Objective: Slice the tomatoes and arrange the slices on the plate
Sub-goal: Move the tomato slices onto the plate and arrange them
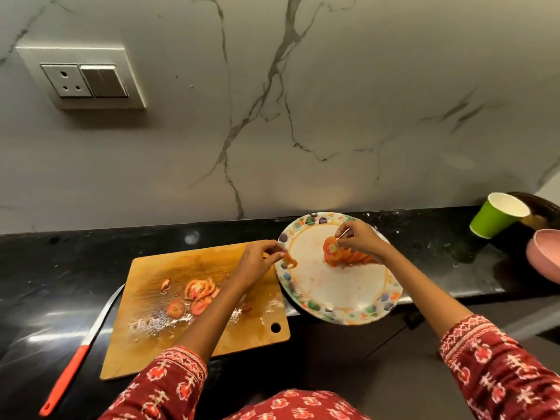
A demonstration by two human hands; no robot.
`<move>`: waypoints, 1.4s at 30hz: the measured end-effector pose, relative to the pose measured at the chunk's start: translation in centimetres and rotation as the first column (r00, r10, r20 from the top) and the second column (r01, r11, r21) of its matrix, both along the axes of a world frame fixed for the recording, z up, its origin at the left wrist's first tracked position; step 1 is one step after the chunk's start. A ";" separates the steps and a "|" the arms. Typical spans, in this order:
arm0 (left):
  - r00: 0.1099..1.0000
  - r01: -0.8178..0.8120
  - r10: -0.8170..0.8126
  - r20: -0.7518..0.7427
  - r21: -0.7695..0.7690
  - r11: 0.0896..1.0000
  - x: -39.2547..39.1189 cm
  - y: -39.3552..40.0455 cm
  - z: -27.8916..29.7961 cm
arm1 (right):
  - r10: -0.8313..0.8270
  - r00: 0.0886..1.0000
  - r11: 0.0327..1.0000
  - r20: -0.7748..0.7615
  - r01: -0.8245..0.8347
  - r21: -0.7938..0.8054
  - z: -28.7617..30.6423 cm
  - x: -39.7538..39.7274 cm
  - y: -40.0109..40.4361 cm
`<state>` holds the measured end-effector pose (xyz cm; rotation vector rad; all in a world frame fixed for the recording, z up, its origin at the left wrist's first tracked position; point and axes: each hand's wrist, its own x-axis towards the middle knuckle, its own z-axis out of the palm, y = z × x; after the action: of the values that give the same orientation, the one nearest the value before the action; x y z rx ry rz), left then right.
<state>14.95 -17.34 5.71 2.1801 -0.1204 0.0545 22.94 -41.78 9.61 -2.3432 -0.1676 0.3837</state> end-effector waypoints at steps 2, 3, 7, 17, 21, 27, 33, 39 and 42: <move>1.000 -0.013 0.013 -0.003 -0.009 1.000 0.8 -0.4 0.1 | 0.029 1.000 0.999 0.002 -0.029 -0.042 0.0 1.0 0.1; 1.000 -0.021 0.021 -0.002 -0.019 1.000 1.2 -0.6 0.1 | 0.034 0.999 0.998 0.000 -0.034 -0.056 -0.2 1.5 0.0; 0.999 -0.053 0.053 0.008 -0.061 0.997 2.5 -1.3 -0.3 | 0.073 0.997 0.987 0.007 -0.071 -0.147 -1.3 2.7 -0.4; 0.999 -0.038 0.038 0.001 -0.181 0.983 4.9 -5.9 -0.8 | 0.213 0.975 0.971 0.067 -0.219 0.098 -0.2 3.6 -0.9; 0.998 -0.050 0.056 0.021 -0.231 0.972 5.9 -7.2 -0.2 | 0.318 0.947 0.929 -0.040 -0.303 0.212 0.1 3.5 -0.5; 0.992 -0.122 0.123 0.000 -0.156 0.980 6.7 -7.7 -1.2 | 0.228 0.973 0.968 -0.044 -0.221 0.122 -0.7 4.2 -0.2; 0.989 -0.103 0.102 -0.111 0.001 0.995 6.2 -7.9 -2.9 | 0.138 0.990 0.989 -0.032 -0.140 -0.057 -2.2 4.8 -0.3; 0.991 -0.049 0.071 -0.111 0.190 0.981 5.5 -9.3 -4.0 | 0.061 0.998 0.988 0.009 -0.059 -0.141 -3.4 4.2 -0.6; 0.990 -0.071 0.100 -0.097 0.268 0.961 5.3 -9.6 -4.9 | 0.072 0.995 0.976 0.069 -0.056 -0.211 -3.6 4.0 -0.7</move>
<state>20.27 -26.95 0.80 2.4492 0.0319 -0.0350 26.98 -42.46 6.00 -2.5664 -0.2510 0.3586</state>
